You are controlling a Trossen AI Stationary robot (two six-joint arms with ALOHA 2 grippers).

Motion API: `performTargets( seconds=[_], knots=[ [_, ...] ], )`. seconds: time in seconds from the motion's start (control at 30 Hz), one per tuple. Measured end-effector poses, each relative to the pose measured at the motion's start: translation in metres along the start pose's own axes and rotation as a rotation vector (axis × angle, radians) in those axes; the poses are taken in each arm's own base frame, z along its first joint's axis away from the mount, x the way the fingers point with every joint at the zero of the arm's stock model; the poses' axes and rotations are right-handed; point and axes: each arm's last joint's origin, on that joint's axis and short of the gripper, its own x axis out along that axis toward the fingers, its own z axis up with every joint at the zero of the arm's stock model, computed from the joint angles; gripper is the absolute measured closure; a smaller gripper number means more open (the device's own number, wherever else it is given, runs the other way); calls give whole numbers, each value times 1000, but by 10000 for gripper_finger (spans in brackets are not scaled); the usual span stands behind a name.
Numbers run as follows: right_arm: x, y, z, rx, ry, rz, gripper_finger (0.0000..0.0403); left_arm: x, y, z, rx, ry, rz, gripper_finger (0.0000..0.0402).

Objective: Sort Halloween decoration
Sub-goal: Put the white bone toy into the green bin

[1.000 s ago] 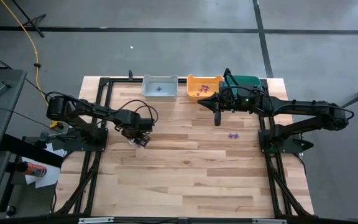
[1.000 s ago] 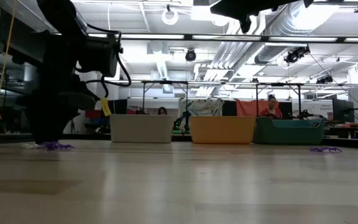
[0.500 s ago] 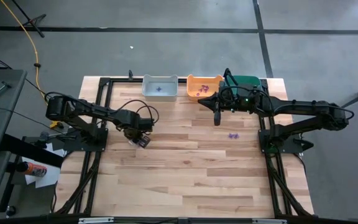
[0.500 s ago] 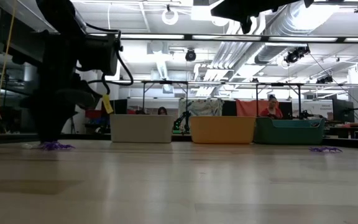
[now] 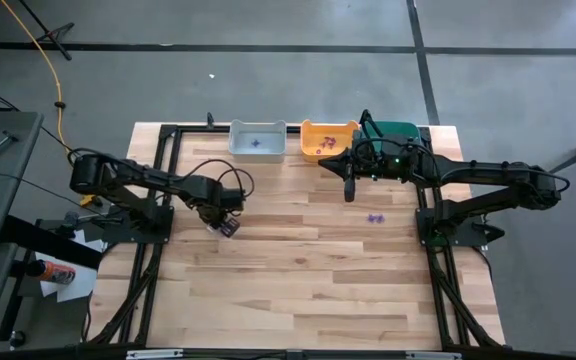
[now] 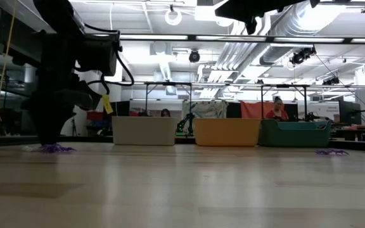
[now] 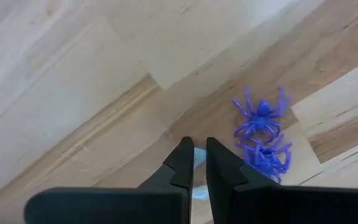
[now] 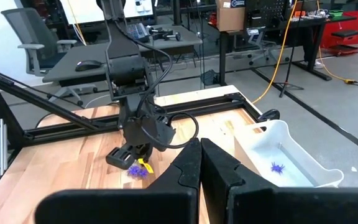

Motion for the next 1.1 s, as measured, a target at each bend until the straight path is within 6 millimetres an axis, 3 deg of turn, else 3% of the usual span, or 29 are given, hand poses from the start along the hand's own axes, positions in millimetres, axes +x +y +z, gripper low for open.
performTargets(
  seconds=[0.33, 0.6, 0.8, 0.97, 1.1],
  knots=[
    [0, 0, 0, 0, 0, 0, 403, -12, 12, 5, 20, -46, -12, 390],
    [0, 0, 0, 11, -1, 0, 403, -33, 21, 15, -20, -182, -138, 390],
    [0, 0, 0, 12, -4, 1, 403, -71, 20, 46, -56, -585, -432, 390],
    [0, 0, 2, 27, -18, 2, 403, -123, 15, 72, 82, -1139, -659, 390],
    [0, 0, 5, 25, -53, 4, 403, -161, 13, 76, 199, -1523, -815, 390]
  ],
)
